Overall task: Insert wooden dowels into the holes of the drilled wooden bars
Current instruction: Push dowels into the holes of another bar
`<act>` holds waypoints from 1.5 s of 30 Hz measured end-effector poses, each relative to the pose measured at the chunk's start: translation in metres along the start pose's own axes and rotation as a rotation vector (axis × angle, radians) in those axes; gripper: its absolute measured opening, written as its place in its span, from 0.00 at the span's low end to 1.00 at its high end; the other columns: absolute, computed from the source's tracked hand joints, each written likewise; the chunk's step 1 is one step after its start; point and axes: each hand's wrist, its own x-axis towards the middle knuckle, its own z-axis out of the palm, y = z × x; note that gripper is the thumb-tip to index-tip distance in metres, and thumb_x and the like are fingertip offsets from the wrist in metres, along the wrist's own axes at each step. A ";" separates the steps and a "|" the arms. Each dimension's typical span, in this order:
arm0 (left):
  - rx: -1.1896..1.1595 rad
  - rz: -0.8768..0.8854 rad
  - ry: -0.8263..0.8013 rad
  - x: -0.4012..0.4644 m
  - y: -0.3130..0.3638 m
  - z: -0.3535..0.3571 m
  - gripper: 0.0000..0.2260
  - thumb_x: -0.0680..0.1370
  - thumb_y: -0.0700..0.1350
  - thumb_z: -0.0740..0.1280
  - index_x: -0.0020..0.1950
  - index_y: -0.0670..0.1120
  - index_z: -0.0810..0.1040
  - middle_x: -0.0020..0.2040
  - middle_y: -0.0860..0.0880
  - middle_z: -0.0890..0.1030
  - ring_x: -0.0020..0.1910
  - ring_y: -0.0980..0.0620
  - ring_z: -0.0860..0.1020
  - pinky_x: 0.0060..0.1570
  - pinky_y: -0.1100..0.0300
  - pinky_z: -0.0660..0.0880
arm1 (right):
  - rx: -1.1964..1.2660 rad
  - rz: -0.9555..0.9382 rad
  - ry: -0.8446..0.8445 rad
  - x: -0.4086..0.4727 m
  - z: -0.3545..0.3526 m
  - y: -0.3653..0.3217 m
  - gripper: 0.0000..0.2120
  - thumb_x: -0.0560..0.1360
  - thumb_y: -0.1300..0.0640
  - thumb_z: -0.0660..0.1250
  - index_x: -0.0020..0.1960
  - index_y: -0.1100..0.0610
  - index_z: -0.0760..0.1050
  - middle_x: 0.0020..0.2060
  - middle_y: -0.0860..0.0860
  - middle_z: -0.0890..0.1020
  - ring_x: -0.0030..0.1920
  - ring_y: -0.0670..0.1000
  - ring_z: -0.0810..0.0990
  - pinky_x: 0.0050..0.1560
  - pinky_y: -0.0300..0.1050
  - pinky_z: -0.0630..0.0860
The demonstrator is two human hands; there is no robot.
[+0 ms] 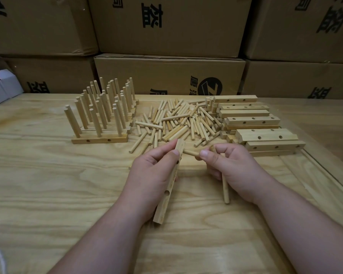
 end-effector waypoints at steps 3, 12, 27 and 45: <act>0.013 0.010 0.007 0.000 0.000 0.000 0.11 0.80 0.46 0.70 0.52 0.64 0.86 0.49 0.55 0.87 0.35 0.62 0.81 0.33 0.68 0.75 | -0.018 -0.029 0.033 0.001 0.003 0.001 0.15 0.68 0.43 0.72 0.45 0.53 0.84 0.26 0.46 0.72 0.28 0.43 0.69 0.31 0.33 0.69; -0.024 0.013 0.031 0.002 -0.004 0.001 0.19 0.67 0.58 0.74 0.54 0.51 0.86 0.51 0.58 0.87 0.43 0.60 0.83 0.43 0.63 0.77 | 0.061 -0.068 0.078 0.003 0.006 0.002 0.06 0.70 0.58 0.78 0.42 0.53 0.82 0.33 0.45 0.80 0.32 0.41 0.77 0.34 0.32 0.73; -0.001 0.022 -0.041 0.004 -0.007 -0.004 0.15 0.68 0.57 0.75 0.53 0.56 0.87 0.57 0.63 0.85 0.48 0.61 0.82 0.46 0.63 0.78 | 0.087 0.005 -0.036 -0.001 0.004 -0.007 0.03 0.70 0.50 0.74 0.41 0.49 0.84 0.33 0.55 0.84 0.33 0.53 0.84 0.28 0.36 0.72; -0.023 -0.042 0.010 0.004 -0.003 -0.002 0.13 0.80 0.48 0.70 0.65 0.55 0.80 0.47 0.51 0.88 0.40 0.57 0.85 0.36 0.66 0.78 | 0.265 0.051 -0.021 0.006 -0.006 0.001 0.23 0.65 0.43 0.75 0.54 0.57 0.81 0.30 0.53 0.79 0.20 0.47 0.68 0.21 0.37 0.58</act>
